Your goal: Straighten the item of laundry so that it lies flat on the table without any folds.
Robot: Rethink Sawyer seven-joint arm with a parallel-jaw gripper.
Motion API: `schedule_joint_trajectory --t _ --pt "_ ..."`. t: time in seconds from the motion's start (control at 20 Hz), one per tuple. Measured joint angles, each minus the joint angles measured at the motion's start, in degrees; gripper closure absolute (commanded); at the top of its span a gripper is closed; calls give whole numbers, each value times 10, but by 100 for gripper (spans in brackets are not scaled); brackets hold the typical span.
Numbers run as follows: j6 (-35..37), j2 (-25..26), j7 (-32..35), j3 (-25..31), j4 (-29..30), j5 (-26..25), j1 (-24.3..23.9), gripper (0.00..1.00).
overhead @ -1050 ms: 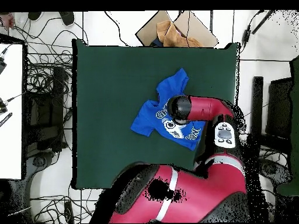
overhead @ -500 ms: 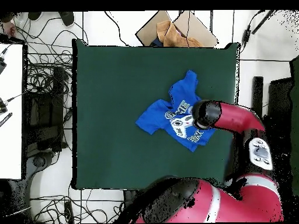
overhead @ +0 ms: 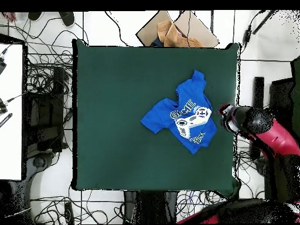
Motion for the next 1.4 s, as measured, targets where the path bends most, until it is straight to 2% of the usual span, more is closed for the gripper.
schedule_joint_trajectory --t 0.2,0.4,0.8,0.9,1.4 --pt "5 13 0 18 0 0 -17 0" --pt "16 19 0 16 0 -1 -2 0" --pt "64 2 0 -23 -11 -1 93 0" --pt "84 -11 0 -36 -13 2 129 0" --pt "89 -43 0 -56 -11 41 173 0"
